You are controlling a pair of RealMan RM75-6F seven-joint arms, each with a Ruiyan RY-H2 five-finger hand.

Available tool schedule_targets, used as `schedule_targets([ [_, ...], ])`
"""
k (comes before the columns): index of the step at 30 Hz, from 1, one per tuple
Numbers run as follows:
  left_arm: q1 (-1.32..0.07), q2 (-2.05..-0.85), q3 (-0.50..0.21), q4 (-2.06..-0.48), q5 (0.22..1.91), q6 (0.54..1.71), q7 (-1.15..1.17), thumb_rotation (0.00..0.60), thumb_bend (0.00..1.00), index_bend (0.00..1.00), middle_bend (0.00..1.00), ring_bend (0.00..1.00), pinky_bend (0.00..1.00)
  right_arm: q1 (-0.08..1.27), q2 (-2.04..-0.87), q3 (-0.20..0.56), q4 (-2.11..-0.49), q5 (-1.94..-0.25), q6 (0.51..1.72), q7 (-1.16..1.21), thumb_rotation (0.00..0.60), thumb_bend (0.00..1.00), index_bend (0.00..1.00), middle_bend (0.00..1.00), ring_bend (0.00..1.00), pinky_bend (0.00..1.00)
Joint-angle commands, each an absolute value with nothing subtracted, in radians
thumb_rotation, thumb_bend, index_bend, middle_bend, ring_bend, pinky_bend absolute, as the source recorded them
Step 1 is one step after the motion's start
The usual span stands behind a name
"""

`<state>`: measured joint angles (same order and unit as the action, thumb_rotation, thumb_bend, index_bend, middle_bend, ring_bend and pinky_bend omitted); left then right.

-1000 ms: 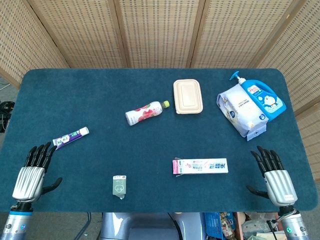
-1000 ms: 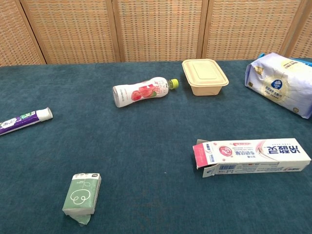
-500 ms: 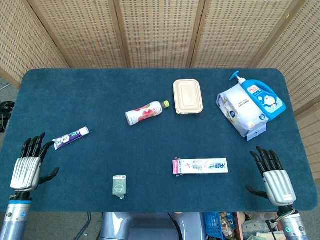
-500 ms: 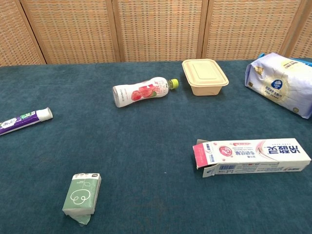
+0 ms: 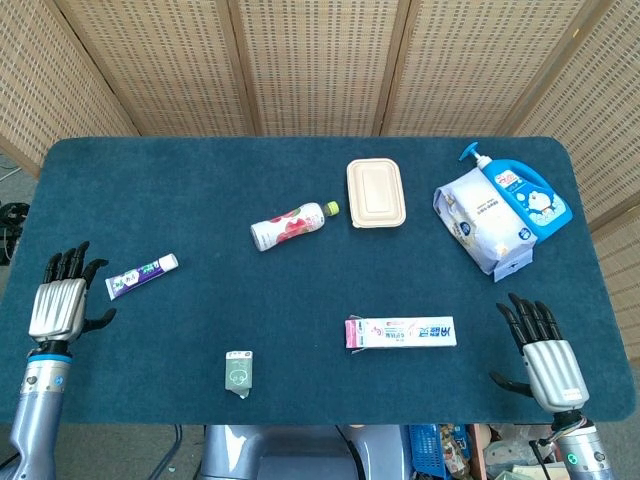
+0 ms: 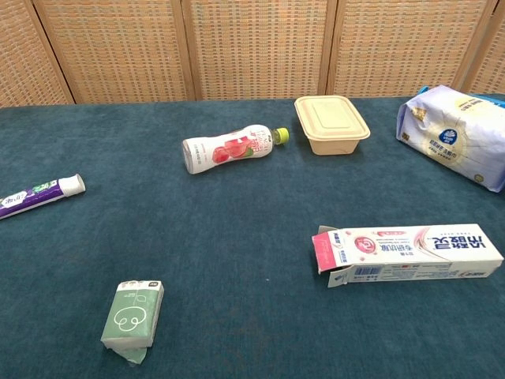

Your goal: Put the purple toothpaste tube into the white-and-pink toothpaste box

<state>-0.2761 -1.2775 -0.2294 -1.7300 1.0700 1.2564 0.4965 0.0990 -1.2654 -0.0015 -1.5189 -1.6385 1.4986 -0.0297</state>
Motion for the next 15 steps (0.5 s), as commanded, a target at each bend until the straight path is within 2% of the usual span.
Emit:
schedule_targets([
  [1, -0.347, -1.295, -0.271, -1.712, 0.948, 1.204, 0.585, 0.600, 0.24, 0.23, 0.00, 0.00, 0.00, 0.100, -1.267, -0.001, -1.518, -1.637, 1.496, -0.032, 0.600, 0.03, 0.00, 0.00, 0.00, 0.00],
  [15, -0.485, -1.404, -0.320, -1.572, 0.644, 1.164, 0.713, 0.600, 0.24, 0.28, 0.00, 0.00, 0.00, 0.101, -1.269, 0.002, -1.513, -1.630, 1.494, -0.030, 0.600, 0.03, 0.00, 0.00, 0.00, 0.00],
])
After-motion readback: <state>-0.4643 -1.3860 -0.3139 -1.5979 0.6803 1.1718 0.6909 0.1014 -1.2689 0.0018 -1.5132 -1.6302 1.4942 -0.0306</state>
